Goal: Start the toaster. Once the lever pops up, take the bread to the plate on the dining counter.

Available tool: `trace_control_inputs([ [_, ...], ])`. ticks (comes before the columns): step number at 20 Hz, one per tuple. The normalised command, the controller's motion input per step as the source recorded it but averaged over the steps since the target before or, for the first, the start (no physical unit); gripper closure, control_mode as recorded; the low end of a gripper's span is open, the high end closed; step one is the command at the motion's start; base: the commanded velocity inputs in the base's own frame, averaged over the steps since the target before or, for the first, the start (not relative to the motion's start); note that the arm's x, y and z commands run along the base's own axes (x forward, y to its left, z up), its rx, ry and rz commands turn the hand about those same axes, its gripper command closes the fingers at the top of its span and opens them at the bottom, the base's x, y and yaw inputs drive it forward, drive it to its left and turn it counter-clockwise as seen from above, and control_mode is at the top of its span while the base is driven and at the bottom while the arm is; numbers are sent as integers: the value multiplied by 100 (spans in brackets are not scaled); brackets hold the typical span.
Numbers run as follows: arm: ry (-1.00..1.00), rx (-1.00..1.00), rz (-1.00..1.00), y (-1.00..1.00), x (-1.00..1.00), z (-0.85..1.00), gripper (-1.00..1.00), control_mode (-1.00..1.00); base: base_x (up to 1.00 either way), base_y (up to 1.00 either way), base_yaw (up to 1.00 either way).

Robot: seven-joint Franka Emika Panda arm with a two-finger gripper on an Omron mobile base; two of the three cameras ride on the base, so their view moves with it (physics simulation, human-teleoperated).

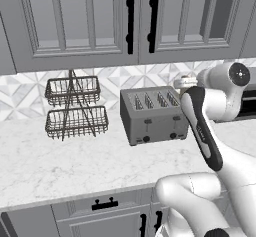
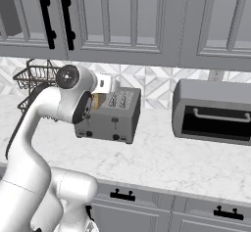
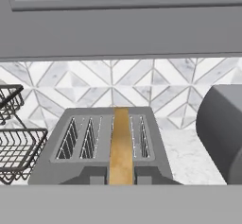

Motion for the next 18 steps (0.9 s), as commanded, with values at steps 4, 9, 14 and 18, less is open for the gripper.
trace_control_inputs([
  [4,0,0,0,0,0,0,100,100,-59,15,-37],
  [9,0,0,0,0,0,0,100,100,-54,-1,-68],
  [14,0,0,0,0,0,0,100,100,-31,-22,-72],
  [18,0,0,0,0,0,0,100,100,-3,-43,-74],
])
